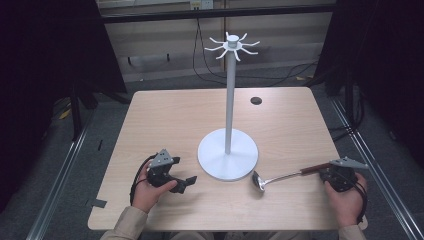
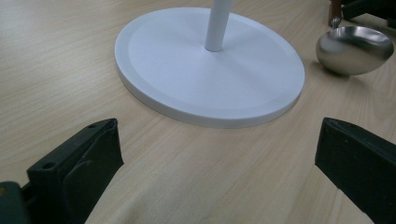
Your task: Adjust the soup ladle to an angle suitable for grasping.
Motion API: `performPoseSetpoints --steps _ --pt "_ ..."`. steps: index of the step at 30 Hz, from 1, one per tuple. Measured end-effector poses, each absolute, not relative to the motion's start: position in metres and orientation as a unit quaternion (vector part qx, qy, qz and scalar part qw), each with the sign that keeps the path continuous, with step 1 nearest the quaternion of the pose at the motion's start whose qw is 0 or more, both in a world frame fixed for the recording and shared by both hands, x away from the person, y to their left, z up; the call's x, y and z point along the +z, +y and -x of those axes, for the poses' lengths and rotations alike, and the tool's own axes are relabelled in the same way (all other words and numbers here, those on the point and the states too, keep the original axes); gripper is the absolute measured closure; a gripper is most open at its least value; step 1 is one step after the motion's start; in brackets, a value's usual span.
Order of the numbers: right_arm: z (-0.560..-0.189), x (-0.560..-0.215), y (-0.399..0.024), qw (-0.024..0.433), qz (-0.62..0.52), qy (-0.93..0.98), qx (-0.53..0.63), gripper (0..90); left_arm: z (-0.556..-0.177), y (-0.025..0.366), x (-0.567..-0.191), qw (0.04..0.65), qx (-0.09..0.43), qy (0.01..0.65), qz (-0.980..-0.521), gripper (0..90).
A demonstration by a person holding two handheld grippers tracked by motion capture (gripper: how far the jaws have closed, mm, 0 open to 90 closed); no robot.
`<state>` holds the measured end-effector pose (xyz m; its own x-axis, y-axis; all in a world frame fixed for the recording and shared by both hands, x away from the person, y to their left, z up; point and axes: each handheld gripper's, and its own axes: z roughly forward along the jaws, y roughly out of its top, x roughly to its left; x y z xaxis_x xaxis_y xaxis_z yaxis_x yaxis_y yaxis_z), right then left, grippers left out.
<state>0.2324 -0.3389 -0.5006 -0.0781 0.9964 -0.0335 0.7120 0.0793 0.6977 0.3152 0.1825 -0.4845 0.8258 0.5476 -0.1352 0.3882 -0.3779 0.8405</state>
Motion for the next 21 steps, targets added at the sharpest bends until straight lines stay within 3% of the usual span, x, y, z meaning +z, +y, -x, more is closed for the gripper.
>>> performPoseSetpoints --steps 21 --pt "-0.276 -0.504 -0.336 0.232 -0.657 0.648 0.309 89.4 -0.317 0.187 -0.484 0.488 0.081 0.286 -0.821 0.6"
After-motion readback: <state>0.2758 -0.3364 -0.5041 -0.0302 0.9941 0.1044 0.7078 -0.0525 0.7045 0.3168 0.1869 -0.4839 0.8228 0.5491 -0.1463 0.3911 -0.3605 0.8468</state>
